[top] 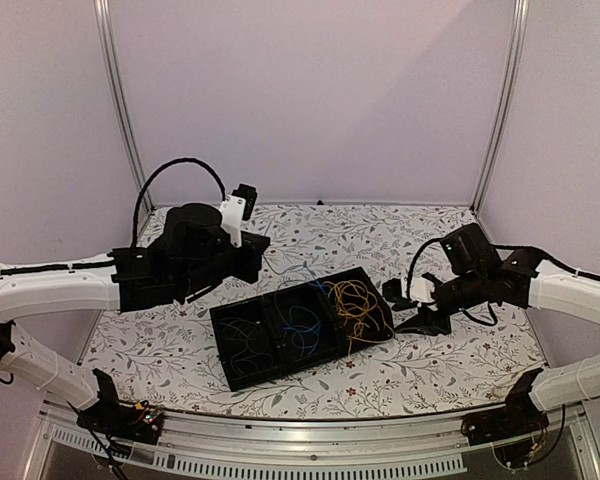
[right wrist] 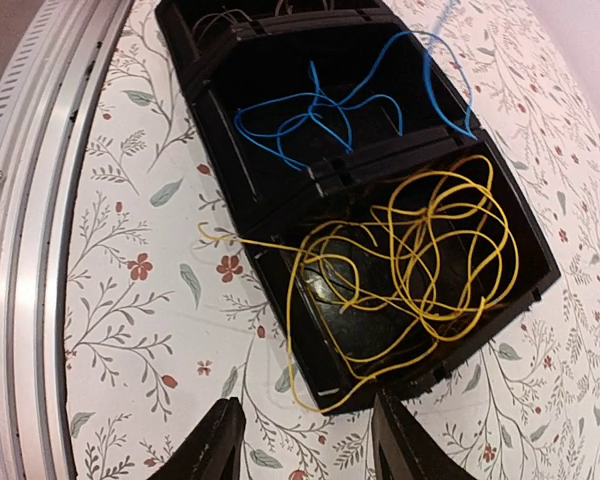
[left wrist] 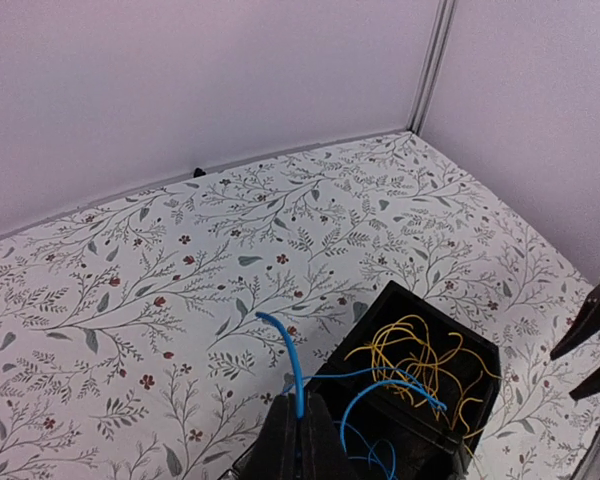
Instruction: Untangle the cables
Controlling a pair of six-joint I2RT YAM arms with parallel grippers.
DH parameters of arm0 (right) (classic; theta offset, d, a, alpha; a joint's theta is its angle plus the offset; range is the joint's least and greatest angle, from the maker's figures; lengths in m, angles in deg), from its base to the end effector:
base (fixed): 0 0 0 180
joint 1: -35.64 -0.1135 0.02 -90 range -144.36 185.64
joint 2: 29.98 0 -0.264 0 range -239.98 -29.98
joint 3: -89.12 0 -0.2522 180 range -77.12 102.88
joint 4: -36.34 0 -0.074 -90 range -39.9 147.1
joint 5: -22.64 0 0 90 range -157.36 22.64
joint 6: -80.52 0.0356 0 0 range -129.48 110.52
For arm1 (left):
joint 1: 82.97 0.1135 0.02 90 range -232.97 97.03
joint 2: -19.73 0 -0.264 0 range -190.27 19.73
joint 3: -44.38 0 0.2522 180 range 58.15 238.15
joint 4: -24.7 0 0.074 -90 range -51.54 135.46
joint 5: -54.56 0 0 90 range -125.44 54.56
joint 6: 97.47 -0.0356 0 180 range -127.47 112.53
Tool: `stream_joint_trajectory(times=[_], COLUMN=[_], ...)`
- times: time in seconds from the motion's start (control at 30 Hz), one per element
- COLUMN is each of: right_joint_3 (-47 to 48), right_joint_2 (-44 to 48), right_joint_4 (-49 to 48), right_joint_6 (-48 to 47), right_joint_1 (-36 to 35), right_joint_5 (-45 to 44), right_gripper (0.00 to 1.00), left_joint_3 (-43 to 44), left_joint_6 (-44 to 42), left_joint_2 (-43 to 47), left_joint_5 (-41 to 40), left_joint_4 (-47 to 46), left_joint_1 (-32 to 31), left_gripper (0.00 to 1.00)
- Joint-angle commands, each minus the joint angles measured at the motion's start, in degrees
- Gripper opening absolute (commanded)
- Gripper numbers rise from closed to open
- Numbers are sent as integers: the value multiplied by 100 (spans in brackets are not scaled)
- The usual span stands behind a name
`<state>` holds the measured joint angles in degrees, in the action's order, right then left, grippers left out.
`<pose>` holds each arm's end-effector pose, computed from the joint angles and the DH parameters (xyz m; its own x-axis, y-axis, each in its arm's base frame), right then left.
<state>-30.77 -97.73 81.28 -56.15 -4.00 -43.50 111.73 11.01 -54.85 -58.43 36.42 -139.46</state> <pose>0.1716 0.1608 0.2397 0.1424 -0.7459 -0.6507 -0.9751 0.0071 -0.2216 0.1778 -0.2433 0.3016 -0.3487 -0.0019 -0.9372 0.4777 0.8600 -0.1795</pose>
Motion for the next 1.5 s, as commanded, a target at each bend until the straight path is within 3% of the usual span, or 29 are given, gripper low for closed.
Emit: stream_joint_trajectory(times=[0.0,0.4,0.7,0.9,1.13,1.47], right_joint_3=[-614,-951,-1014,-1047,-1066,-1085], right_joint_2=[689,1086,1161,1128,1088,1102], right_joint_4=[-751,-1404,-1454,-1457,-1457,-1460], right_joint_6=[536,968,891,855,838,827], right_joint_1=[632,1343,1371,1368,1364,1373], right_joint_5=[48,-392,-549,-550,-619,-591], right_gripper=[48,47,48,48,49,49], left_joint_3=[82,1102,579,622,1251,1808], left_joint_6=[-194,-981,-974,-1194,-1477,-1411], left_joint_2=[159,-1007,-196,-369,-1791,-2934], left_joint_5=[-201,-443,-857,-695,-537,140], left_joint_4=[1182,2745,3399,2847,2224,1609], left_joint_1=[75,-33,-85,-90,-143,-383], left_gripper=[0,0,0,0,0,0])
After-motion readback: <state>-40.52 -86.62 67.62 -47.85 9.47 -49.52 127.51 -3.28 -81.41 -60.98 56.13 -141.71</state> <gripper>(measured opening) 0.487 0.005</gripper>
